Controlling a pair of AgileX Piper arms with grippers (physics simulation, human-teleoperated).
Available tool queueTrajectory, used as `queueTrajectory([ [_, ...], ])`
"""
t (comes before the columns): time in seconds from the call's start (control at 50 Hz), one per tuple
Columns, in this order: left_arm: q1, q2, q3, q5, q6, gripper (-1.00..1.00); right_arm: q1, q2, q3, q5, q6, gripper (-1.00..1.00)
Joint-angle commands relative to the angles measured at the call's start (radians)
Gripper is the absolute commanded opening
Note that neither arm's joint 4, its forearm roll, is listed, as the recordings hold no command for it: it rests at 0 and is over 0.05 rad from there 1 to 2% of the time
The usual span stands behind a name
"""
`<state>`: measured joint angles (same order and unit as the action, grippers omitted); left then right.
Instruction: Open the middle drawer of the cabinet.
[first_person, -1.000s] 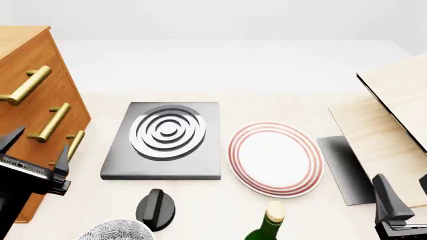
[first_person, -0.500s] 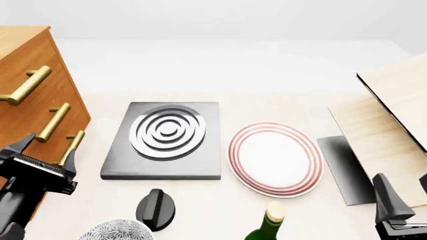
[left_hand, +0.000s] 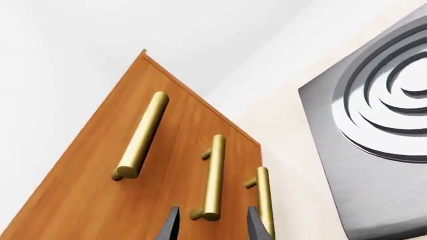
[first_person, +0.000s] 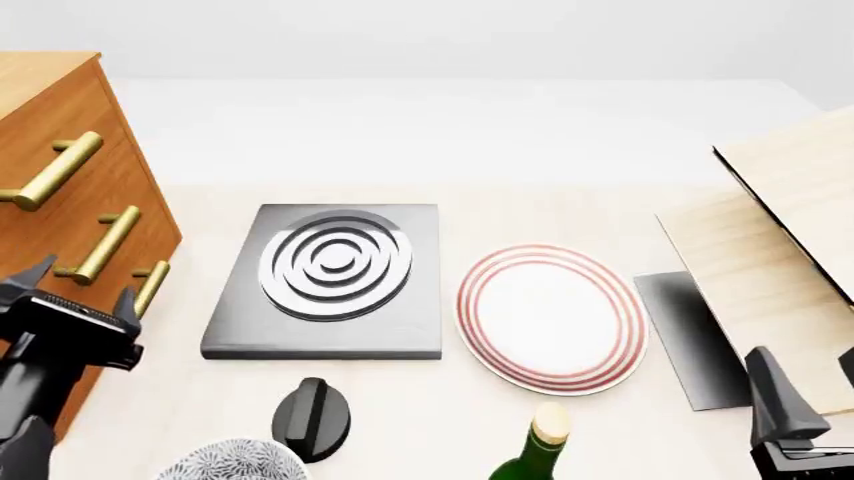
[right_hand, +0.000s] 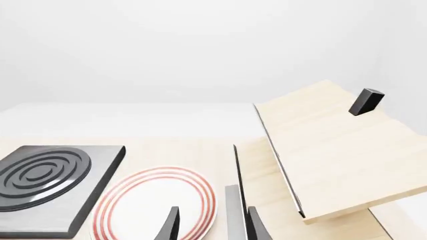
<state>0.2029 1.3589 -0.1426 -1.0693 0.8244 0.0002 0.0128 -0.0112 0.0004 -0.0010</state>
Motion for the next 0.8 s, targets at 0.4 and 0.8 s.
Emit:
queueTrajectory([
  [0.4, 0.069, 0.241, -0.089, -0.142, 0.077, 1.0, 0.0, 0.0, 0.0, 0.0, 0.0, 1.0],
  [0.8, 0.109, 0.294, -0.158, -0.123, 0.094, 1.0, 0.0, 0.0, 0.0, 0.0, 0.0, 1.0],
])
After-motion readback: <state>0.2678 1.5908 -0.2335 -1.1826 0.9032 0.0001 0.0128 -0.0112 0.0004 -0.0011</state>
